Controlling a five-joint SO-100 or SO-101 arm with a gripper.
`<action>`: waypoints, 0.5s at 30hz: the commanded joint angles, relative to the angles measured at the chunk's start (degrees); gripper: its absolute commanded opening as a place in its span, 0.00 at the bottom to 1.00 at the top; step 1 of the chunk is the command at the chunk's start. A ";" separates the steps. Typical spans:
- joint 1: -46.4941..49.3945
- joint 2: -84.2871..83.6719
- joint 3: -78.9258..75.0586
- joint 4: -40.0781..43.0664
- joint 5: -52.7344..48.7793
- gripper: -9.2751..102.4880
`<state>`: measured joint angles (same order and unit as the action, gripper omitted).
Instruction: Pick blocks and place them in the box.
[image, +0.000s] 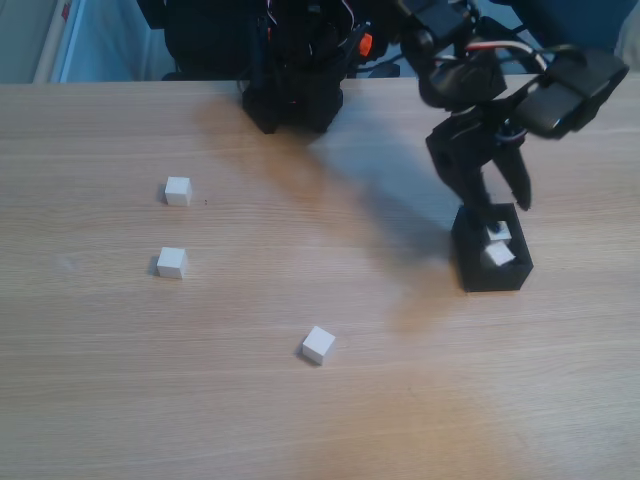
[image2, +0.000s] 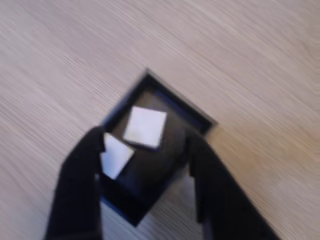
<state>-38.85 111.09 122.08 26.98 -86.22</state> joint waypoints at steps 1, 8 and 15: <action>2.02 1.93 0.00 1.67 -0.70 0.22; 11.95 14.94 8.17 14.33 -1.76 0.16; 22.85 29.44 22.24 12.13 -13.80 0.14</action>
<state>-19.69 135.09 141.33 40.87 -94.92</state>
